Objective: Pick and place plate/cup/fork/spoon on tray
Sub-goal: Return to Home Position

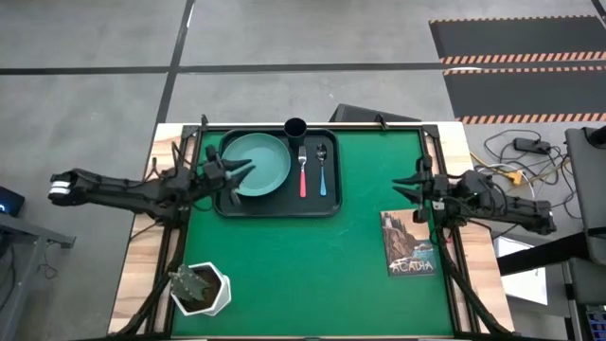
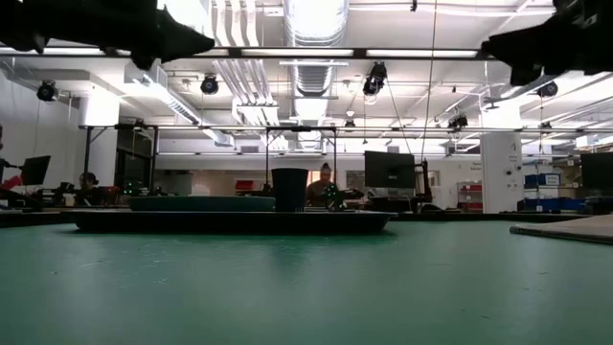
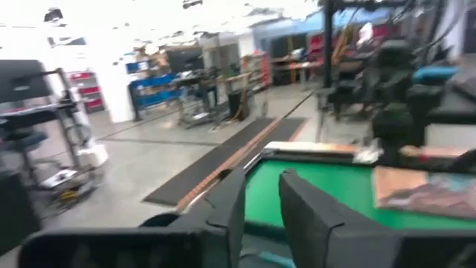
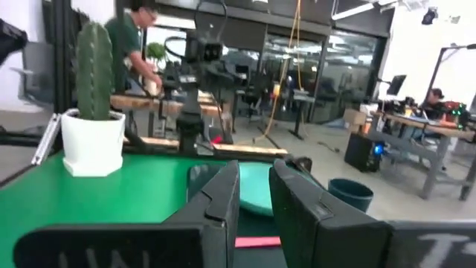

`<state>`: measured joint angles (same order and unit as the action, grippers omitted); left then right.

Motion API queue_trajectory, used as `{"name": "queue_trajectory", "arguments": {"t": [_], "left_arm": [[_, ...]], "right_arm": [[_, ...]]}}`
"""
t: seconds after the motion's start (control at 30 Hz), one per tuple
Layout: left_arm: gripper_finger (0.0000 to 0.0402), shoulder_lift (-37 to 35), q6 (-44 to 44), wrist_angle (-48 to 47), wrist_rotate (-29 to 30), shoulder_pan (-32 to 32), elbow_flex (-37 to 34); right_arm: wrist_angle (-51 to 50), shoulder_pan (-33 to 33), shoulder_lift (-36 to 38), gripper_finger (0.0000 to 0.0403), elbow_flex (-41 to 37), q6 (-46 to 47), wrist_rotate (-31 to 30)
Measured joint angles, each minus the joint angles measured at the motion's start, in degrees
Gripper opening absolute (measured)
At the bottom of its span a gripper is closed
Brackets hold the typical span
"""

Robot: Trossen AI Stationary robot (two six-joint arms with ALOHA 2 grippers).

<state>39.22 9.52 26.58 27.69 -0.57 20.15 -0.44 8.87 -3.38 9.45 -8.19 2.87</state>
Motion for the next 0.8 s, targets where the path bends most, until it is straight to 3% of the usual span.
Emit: {"name": "queue_trajectory", "arguments": {"t": [0.23,0.43,0.7,0.8], "left_arm": [[0.0006,-9.49,-0.03,-12.46,-1.06,5.77,0.06],[0.0001,-19.17,-2.14,-18.38,-8.11,6.56,-2.78],[0.0001,-32.35,-3.21,-18.64,-9.89,6.57,-10.34],[0.0001,-36.68,-3.35,-18.32,-10.7,6.57,-13.33]], "right_arm": [[-4.11,0.01,2.79,0.0058,0.35,-1.88,0.01],[-4.46,0.01,3.27,0.0058,-1.17,-3.12,0.08],[-2.4,0.01,3.37,0.0059,-5.58,-3.9,0.28],[3.11,0.01,3.37,0.0058,-8.49,-4.48,2.08]]}}
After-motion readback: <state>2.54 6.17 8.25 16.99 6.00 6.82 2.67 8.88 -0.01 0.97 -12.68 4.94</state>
